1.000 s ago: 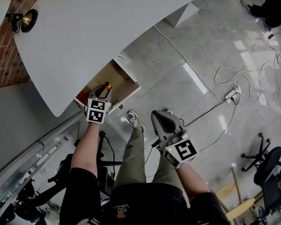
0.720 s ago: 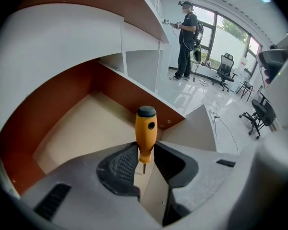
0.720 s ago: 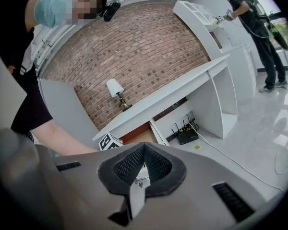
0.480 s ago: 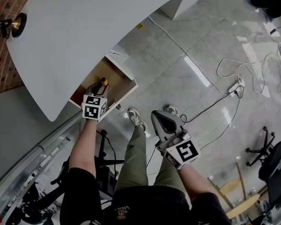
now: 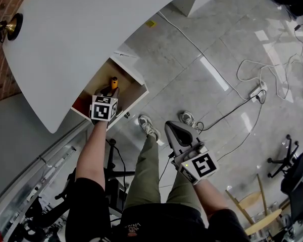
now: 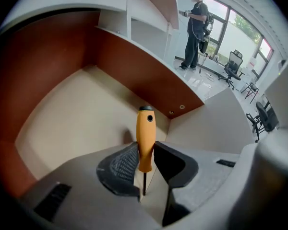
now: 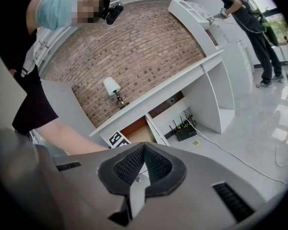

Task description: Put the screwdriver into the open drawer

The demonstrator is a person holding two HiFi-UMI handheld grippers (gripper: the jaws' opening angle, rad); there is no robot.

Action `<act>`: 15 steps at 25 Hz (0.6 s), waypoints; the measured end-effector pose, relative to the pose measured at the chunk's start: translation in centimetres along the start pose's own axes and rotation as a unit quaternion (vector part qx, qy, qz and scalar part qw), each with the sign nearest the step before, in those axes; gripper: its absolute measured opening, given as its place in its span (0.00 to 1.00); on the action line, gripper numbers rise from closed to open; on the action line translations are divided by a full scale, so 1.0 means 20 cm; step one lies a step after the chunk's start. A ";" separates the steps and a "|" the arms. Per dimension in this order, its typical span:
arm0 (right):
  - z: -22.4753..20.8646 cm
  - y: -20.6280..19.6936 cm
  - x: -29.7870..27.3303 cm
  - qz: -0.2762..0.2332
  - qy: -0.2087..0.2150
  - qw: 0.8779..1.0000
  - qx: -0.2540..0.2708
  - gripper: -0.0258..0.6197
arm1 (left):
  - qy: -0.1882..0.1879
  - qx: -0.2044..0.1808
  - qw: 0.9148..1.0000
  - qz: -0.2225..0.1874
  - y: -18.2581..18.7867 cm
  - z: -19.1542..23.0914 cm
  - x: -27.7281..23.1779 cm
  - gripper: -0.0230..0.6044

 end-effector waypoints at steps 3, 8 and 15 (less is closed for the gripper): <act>0.00 0.01 0.00 -0.004 0.002 1.000 -0.004 0.04 | -0.004 0.012 0.999 0.037 -0.02 0.02 -0.06 0.21; -0.01 0.01 -0.01 -0.005 0.004 1.000 -0.005 0.04 | -0.006 0.030 0.997 0.067 -0.06 0.05 -0.11 0.21; -0.02 -0.01 -0.03 0.002 0.005 1.000 -0.005 0.04 | 0.012 0.012 0.996 0.083 -0.07 0.04 -0.12 0.21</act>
Point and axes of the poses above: the fingertips, and each gripper's own axes: x backward along the fingers, z to its left, y out of its top, the point moved 3 cm from there along x, backward along the fingers, and after that the axes turned 13 degrees about z, right-handed, at the moved point
